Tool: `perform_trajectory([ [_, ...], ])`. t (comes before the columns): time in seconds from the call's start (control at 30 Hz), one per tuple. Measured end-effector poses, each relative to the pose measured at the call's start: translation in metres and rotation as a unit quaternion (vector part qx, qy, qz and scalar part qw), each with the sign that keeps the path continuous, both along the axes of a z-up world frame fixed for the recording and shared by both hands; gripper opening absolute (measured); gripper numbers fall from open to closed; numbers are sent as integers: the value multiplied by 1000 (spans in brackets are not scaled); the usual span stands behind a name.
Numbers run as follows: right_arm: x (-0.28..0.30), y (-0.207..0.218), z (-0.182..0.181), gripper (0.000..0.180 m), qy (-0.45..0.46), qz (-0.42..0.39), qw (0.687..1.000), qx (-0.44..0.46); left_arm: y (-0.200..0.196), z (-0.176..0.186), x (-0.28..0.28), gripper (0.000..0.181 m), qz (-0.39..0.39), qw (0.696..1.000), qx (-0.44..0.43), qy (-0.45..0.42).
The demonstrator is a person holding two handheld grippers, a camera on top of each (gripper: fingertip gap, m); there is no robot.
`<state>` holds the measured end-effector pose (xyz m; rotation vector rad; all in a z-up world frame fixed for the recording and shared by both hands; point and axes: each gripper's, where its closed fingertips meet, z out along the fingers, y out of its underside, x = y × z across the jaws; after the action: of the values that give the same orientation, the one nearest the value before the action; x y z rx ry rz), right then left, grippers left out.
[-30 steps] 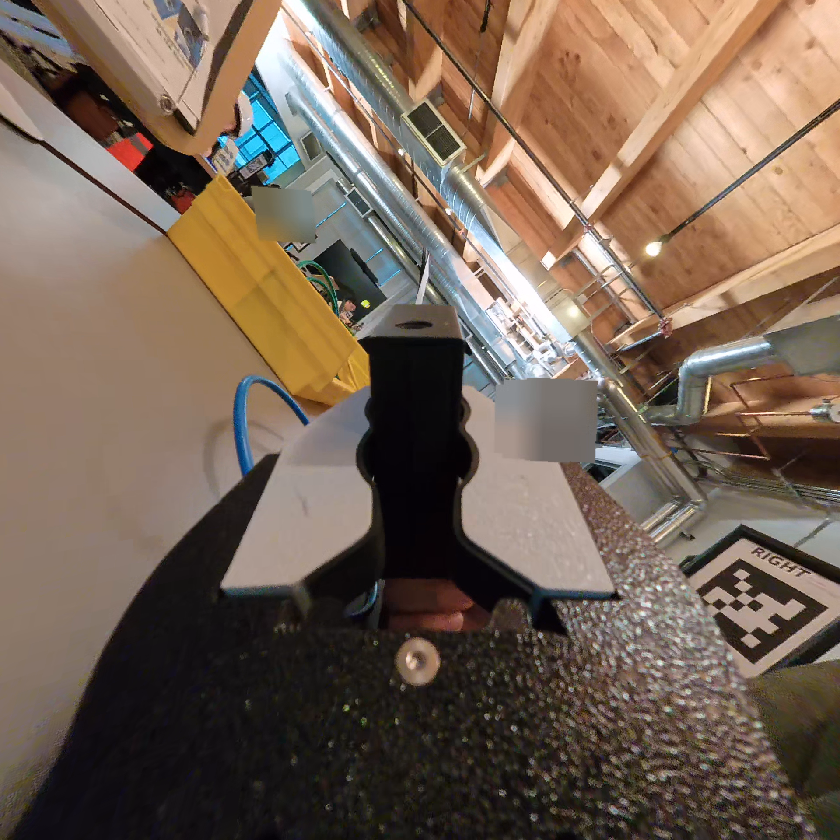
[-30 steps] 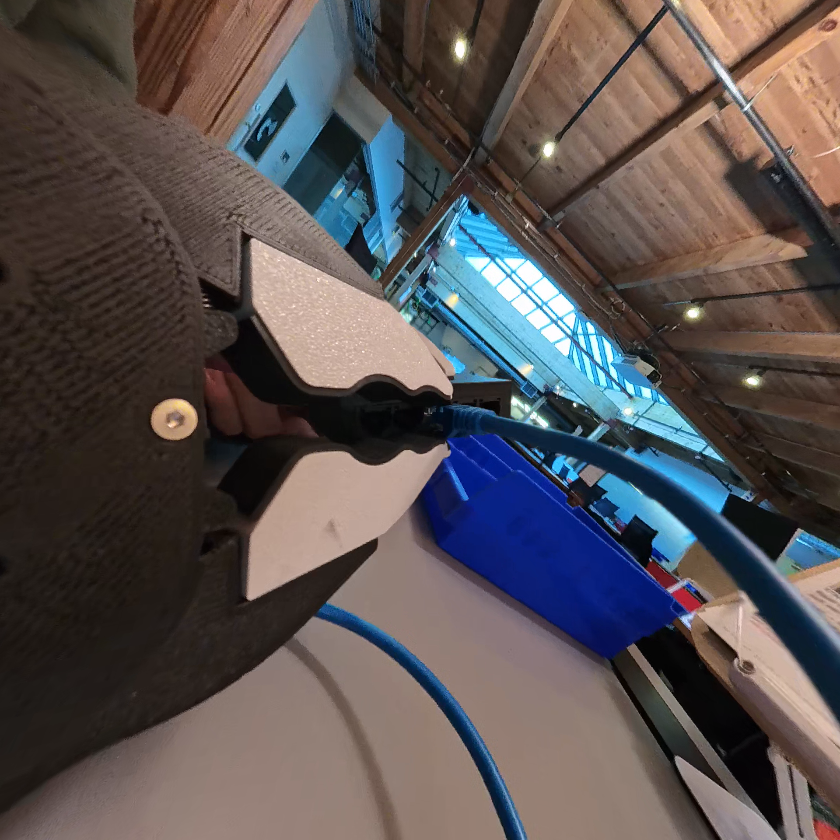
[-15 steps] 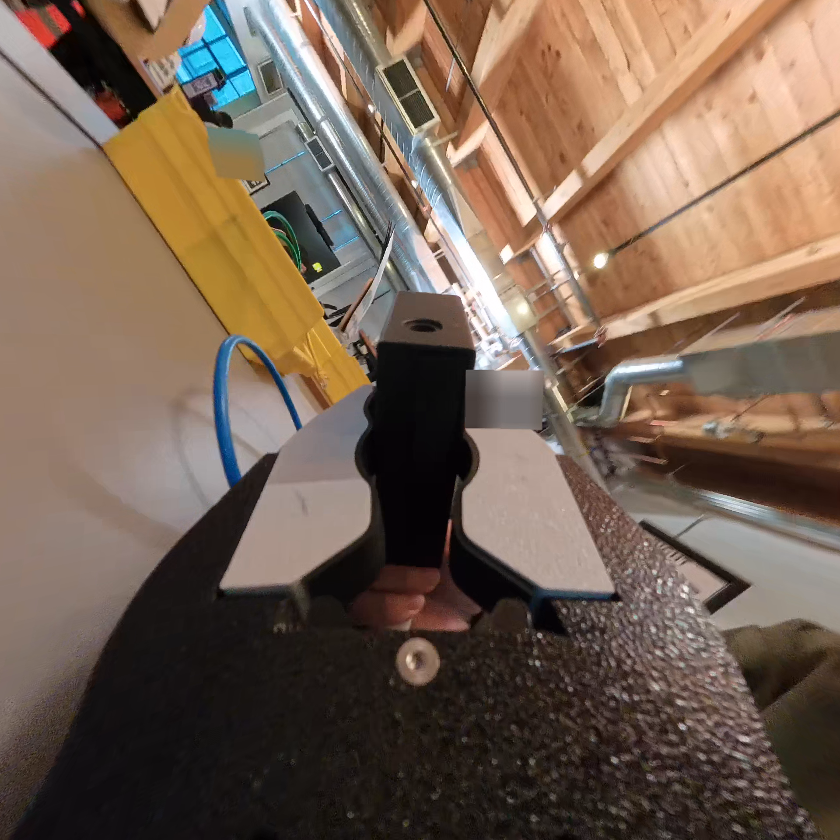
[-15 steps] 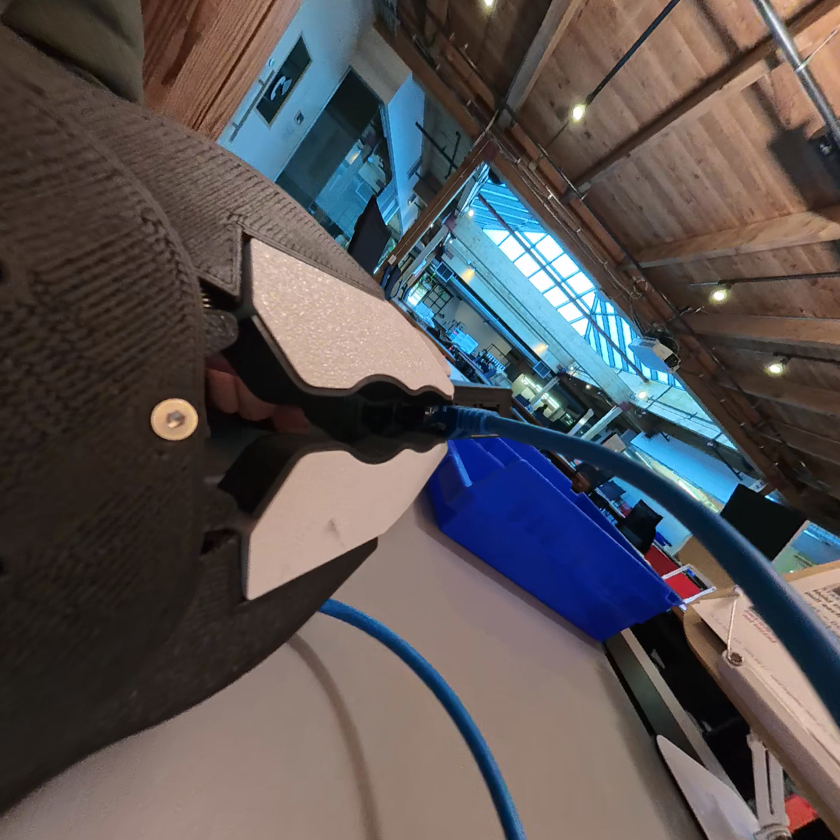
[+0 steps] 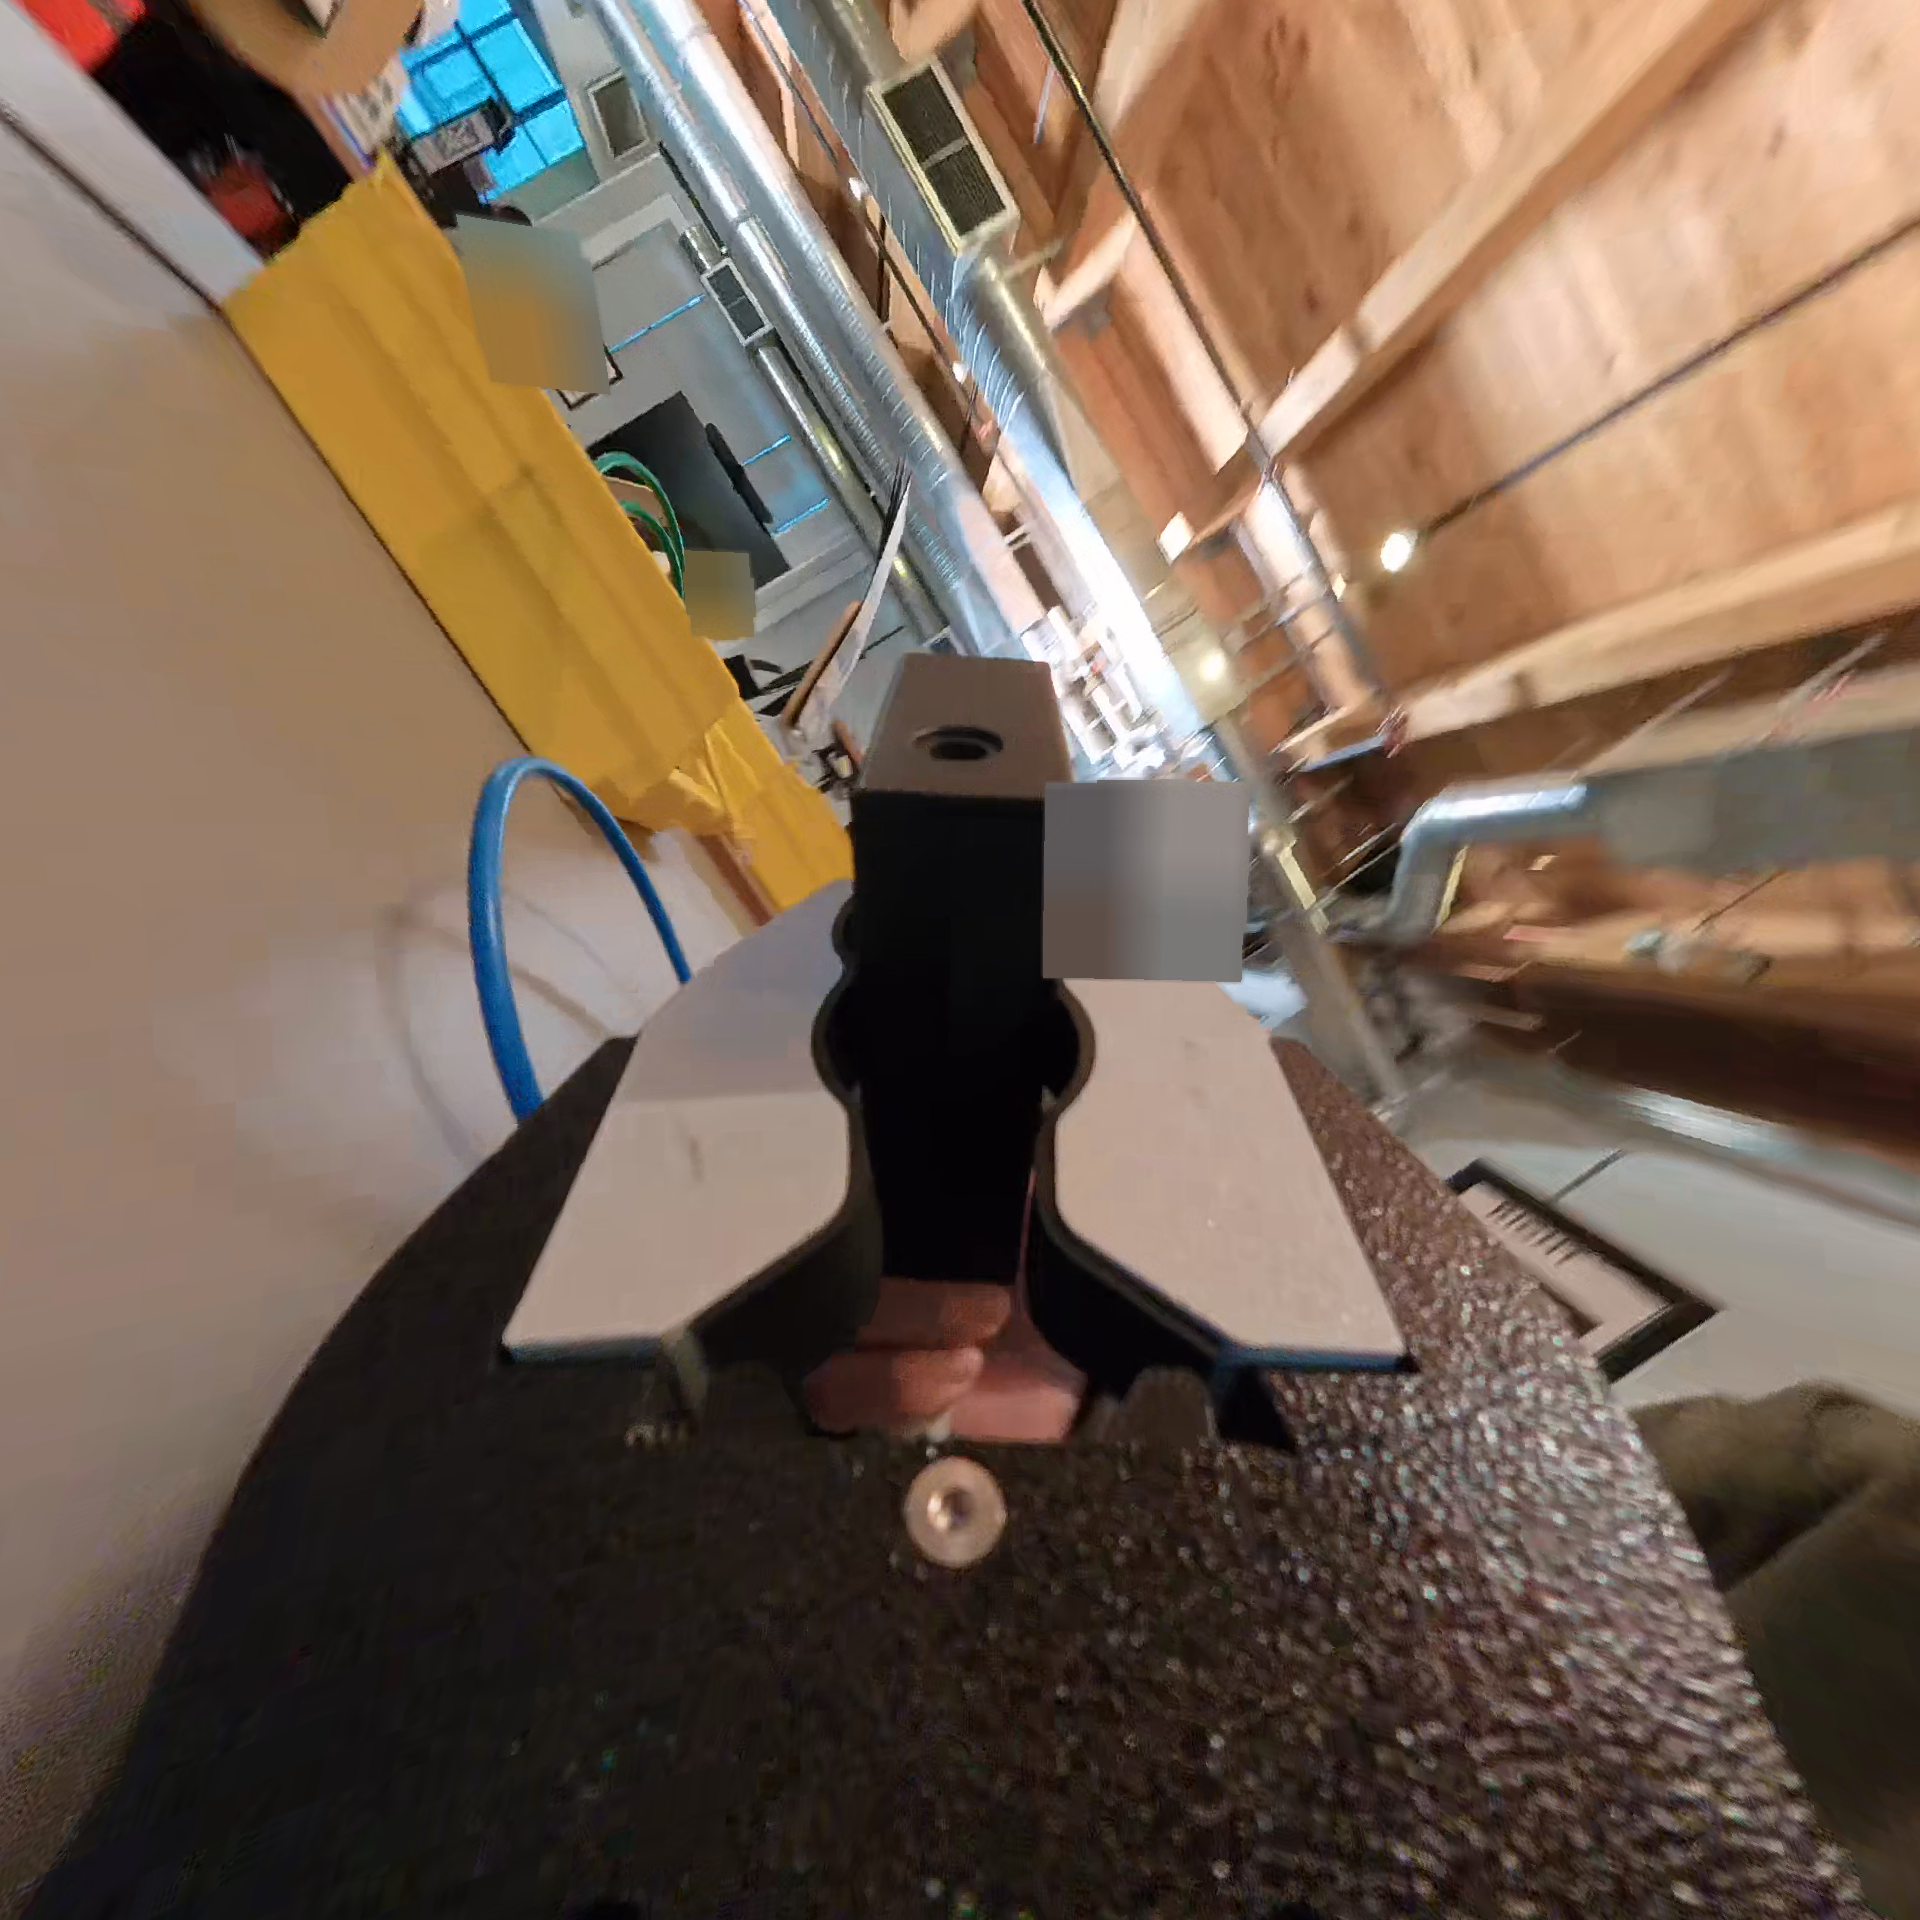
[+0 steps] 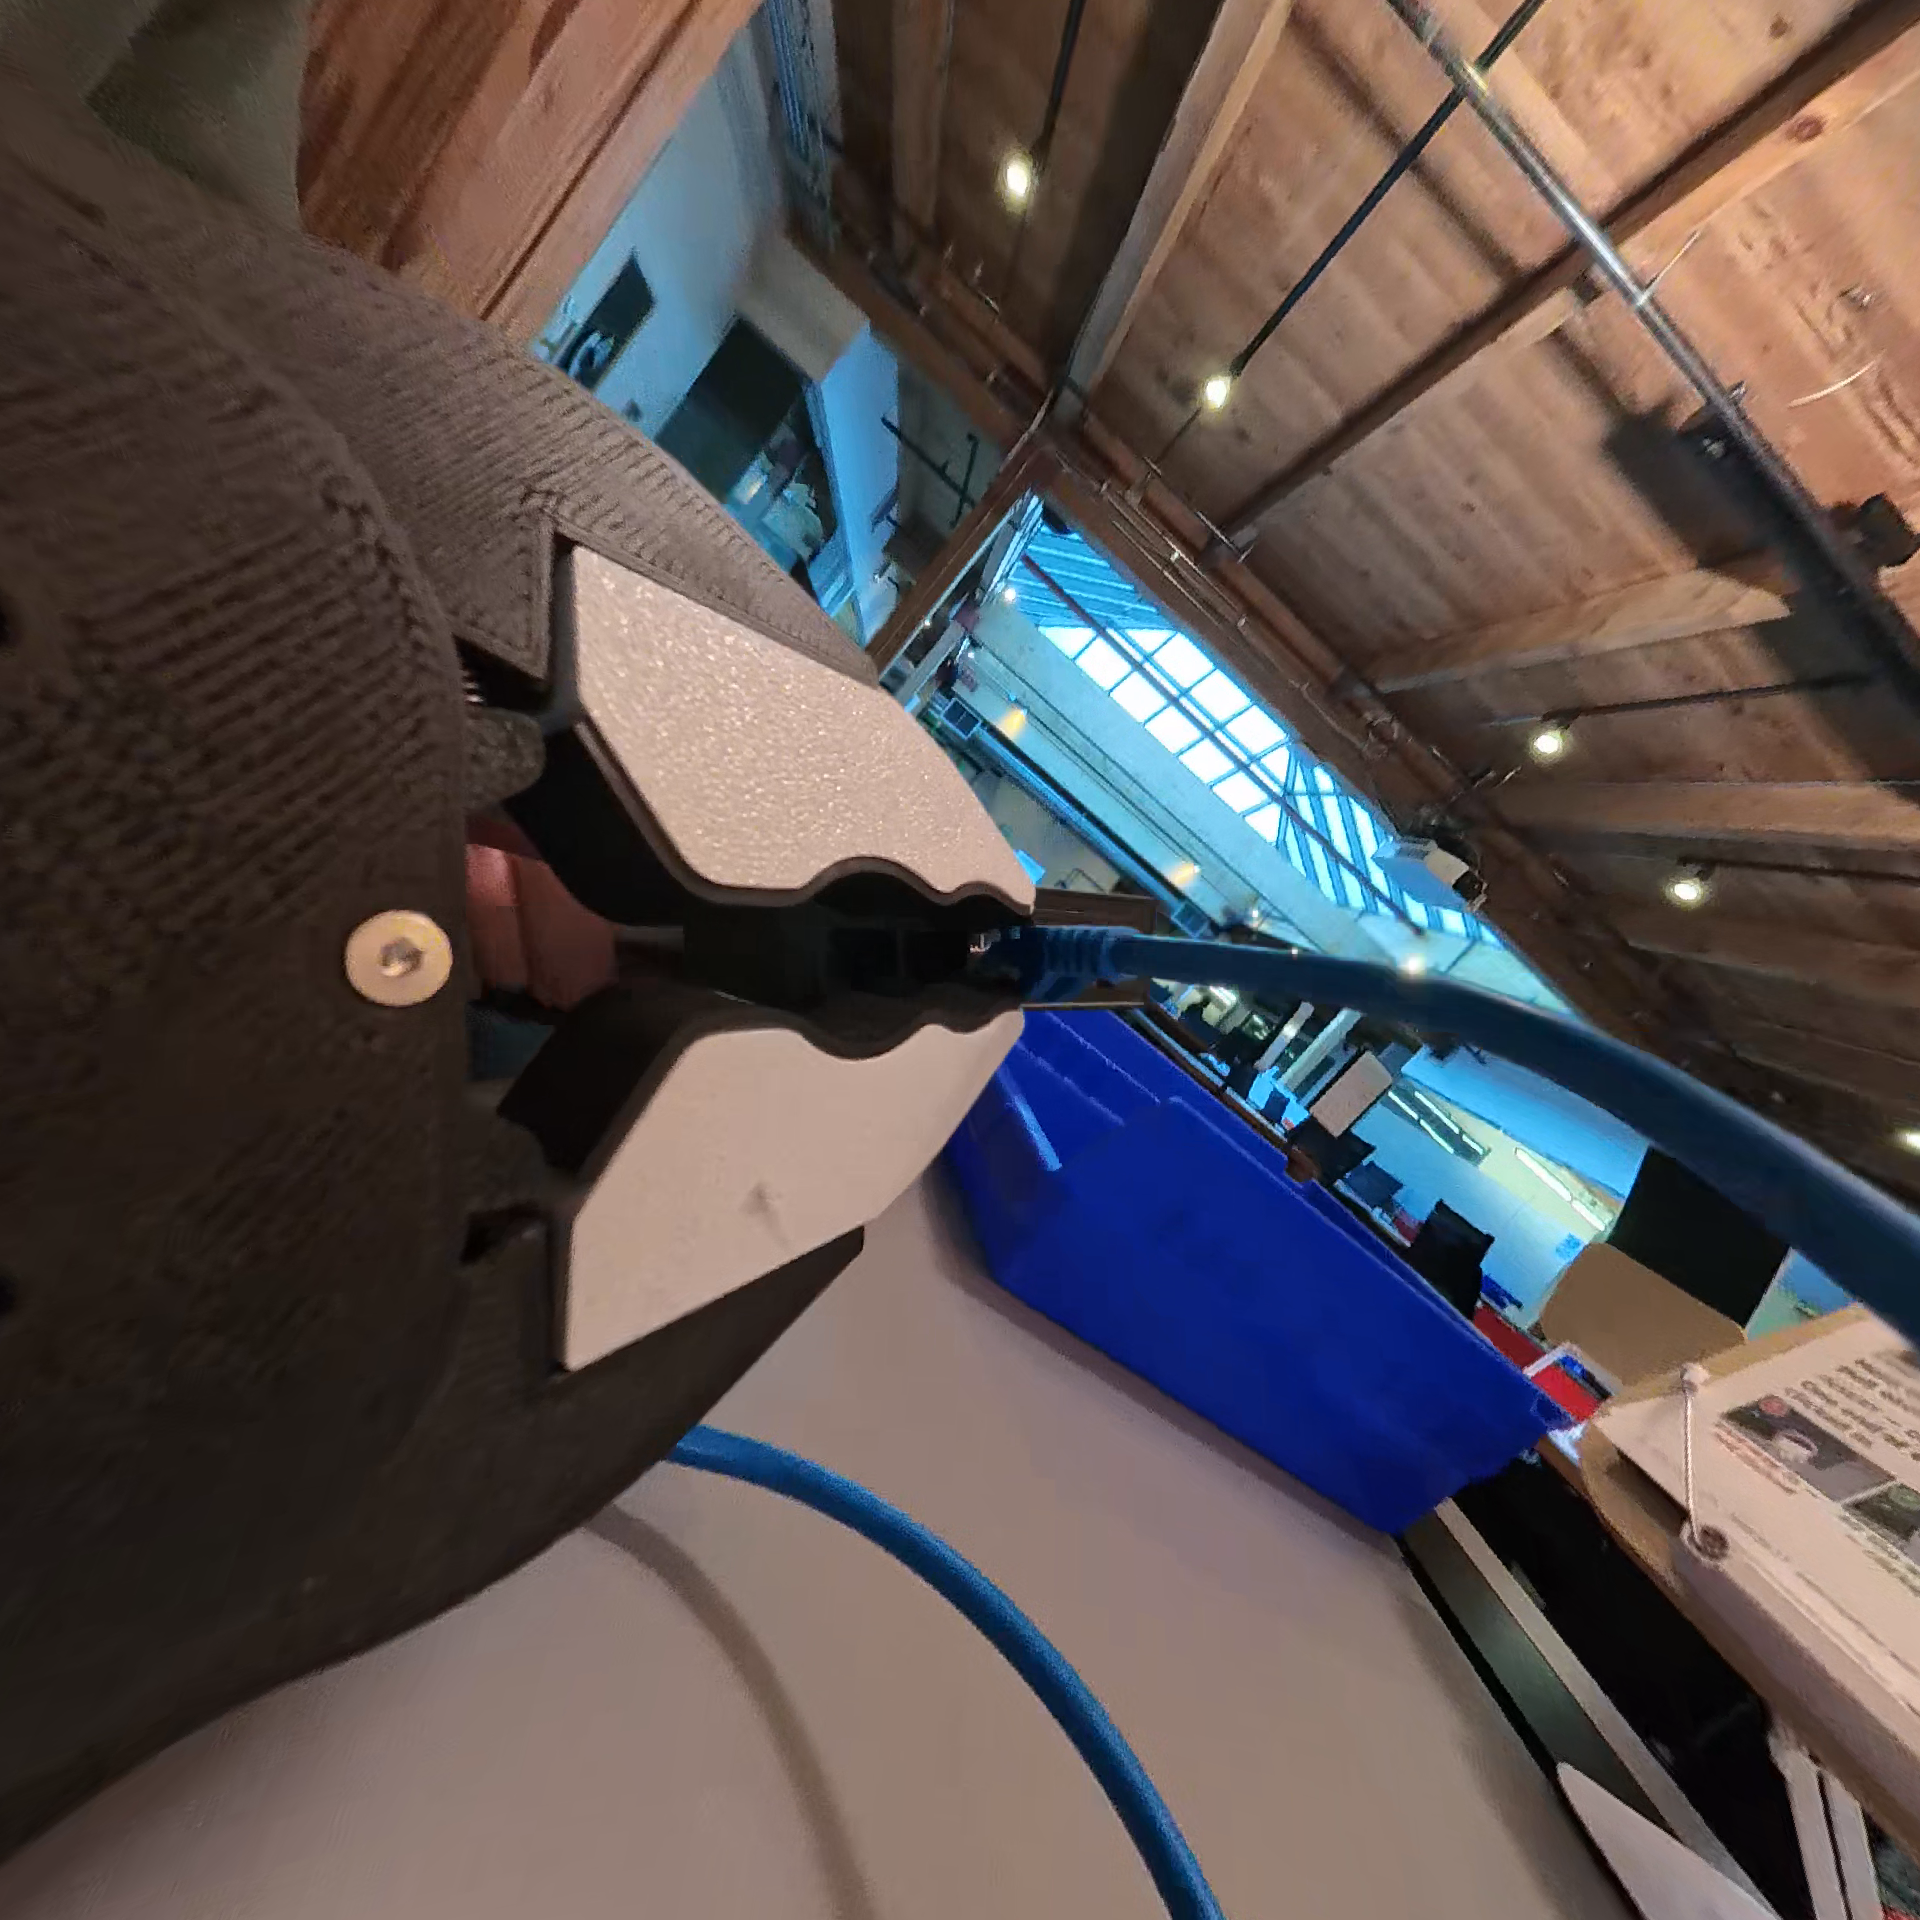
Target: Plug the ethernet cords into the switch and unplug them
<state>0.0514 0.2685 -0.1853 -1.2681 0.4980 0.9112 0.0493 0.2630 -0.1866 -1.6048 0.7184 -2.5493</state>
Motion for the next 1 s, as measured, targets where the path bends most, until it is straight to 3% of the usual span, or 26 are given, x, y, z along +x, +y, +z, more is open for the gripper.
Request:
perform_trajectory([
  [0.17, 3, -4, 1, 13, -1, 0, 1000, 7, -4, 0, 3, 30, 39, 993, 110, 6],
  [0.27, 3, -3, -3, 13, -29, -8, 999, -16, -3, -3, 2, 30, -13, 1000, -12, 4],
  [0.33, 6, -4, -7, 13, -27, -11, 999, -21, -6, -8, 3, 30, -37, 998, -45, 21],
  [0.4, 42, -23, 9, 12, 5, -80, 997, 23, 9, -16, -1, 29, -9, 997, -61, 46],
  [0.47, 64, -32, 2, 12, -34, -70, 997, -23, 24, -6, -8, 29, 50, 999, 4, 14],
  [0.6, 54, -34, 8, 12, -142, -65, 986, -51, -17, 41, -2, 29, 39, 990, 126, -46],
  [0.73, 72, -42, 41, 12, -212, -44, 973, -75, -1, 40, -12, 29, 58, 988, 136, -39],
  [0.87, 107, -56, 84, 12, -320, -42, 938, -125, 28, 32, -19, 30, 71, 994, 74, -35],
  [1.0, 161, -73, 126, 12, -377, -58, 909, -168, 34, 26, -20, 29, 76, 992, 93, -26],
])
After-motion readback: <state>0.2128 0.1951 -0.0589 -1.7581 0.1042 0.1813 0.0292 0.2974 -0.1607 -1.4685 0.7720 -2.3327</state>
